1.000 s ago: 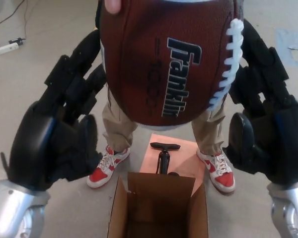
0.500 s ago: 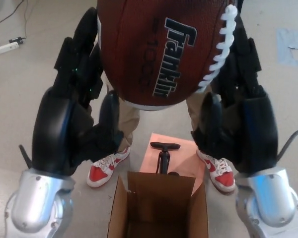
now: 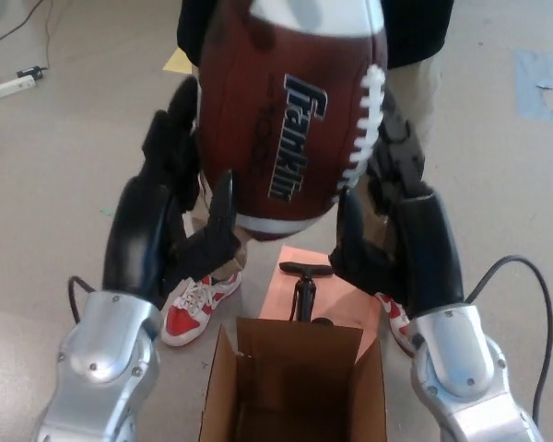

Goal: Use both hands to pick up a football from a person and place it into a container beneath

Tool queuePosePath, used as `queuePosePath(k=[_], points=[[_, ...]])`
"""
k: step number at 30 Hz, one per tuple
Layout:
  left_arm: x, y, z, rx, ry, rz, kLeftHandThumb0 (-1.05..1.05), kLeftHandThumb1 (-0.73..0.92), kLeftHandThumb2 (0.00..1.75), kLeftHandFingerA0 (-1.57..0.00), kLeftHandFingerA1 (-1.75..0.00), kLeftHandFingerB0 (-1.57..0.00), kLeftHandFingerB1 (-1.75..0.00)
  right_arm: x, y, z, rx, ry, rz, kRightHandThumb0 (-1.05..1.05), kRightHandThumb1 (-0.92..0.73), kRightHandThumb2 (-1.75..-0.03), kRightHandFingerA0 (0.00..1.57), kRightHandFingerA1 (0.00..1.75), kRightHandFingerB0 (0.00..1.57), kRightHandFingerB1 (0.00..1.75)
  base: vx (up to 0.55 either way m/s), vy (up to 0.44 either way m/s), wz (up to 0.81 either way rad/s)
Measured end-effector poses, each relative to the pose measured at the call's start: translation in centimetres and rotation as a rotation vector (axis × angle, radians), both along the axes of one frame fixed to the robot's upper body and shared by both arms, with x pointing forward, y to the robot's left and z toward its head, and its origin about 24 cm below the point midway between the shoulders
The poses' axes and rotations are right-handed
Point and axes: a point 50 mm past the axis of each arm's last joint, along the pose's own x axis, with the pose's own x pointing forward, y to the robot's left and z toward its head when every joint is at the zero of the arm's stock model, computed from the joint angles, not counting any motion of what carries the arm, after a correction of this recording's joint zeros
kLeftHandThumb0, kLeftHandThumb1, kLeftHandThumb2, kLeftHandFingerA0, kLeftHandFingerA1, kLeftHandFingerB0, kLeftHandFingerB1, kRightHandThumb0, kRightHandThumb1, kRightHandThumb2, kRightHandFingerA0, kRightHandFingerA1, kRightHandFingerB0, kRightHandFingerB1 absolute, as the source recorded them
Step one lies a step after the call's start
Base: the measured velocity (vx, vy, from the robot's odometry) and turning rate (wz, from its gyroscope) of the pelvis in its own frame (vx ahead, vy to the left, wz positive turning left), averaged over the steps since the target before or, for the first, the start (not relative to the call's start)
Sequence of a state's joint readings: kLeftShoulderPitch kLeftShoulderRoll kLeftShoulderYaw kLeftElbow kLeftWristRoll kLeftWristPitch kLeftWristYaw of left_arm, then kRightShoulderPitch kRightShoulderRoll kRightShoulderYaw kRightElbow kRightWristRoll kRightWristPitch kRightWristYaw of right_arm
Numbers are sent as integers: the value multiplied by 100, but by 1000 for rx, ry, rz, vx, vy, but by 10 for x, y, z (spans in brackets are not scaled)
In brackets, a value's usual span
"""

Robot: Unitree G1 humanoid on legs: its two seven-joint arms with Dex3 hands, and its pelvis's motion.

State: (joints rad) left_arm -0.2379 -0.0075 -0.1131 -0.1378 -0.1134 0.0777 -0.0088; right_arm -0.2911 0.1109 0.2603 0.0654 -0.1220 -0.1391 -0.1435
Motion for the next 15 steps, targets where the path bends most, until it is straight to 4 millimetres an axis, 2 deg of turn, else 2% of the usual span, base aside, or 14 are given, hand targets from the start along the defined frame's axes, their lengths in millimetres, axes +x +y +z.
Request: queuePosePath(k=[1,2,3,4,5,6,7,8,9,10,14,15], points=[[3,0,-4,3,20,-2,-73,80,110,0,-19,-7,-24,3,-1,-5,-10,20,-5,-81,-80,-103,0,9,3,17,0,0,0],[6,0,-7,5,35,-4,-73,80,110,0,-19,-7,-24,5,-1,-8,-16,33,-9,-81,-80,-103,0,9,3,17,0,0,0],[8,-1,-10,7,48,-6,-72,81,110,0,-20,-6,-24,7,-2,-11,-22,45,-12,-79,-92,-80,2,9,0,19,0,0,0],[9,-1,-11,7,51,-7,-72,81,111,0,-19,-5,-24,7,-2,-11,-24,48,-13,-80,-80,-104,0,10,3,17,0,0,0],[13,-1,-16,10,71,-11,-72,81,111,0,-19,-5,-24,11,-3,-16,-34,69,-19,-80,-80,-104,0,10,3,17,0,0,0],[14,-2,-18,10,77,-13,-67,92,76,0,-15,0,-22,12,-4,-19,-37,76,-22,-81,-81,-104,0,10,3,17,0,0,0],[16,-3,-21,8,89,-17,-67,92,76,0,-15,0,-22,14,-6,-22,-46,88,-28,-81,-81,-104,0,10,3,17,0,0,0],[18,-4,-23,6,98,-22,-66,92,77,0,-14,0,-20,16,-7,-24,-51,94,-32,-77,-92,-84,1,12,0,19,0,0,0],[19,-5,-25,4,103,-26,-71,82,112,0,-19,-1,-22,17,-8,-25,-53,97,-35,-75,-83,-119,0,19,1,21,0,0,0],[19,-6,-26,1,110,-31,-69,77,95,0,-12,0,-19,17,-9,-26,-57,100,-38,-75,-83,-119,0,19,2,22,0,0,0],[24,-11,-35,-7,143,-50,-72,79,98,0,-10,0,-17,20,-14,-34,-69,125,-56,-75,-83,-119,0,18,3,21,0,0,0],[25,-11,-35,-6,145,-52,-67,92,77,0,-7,0,-17,21,-15,-35,-70,128,-58,-75,-83,-119,0,18,2,21,0,0,0]])
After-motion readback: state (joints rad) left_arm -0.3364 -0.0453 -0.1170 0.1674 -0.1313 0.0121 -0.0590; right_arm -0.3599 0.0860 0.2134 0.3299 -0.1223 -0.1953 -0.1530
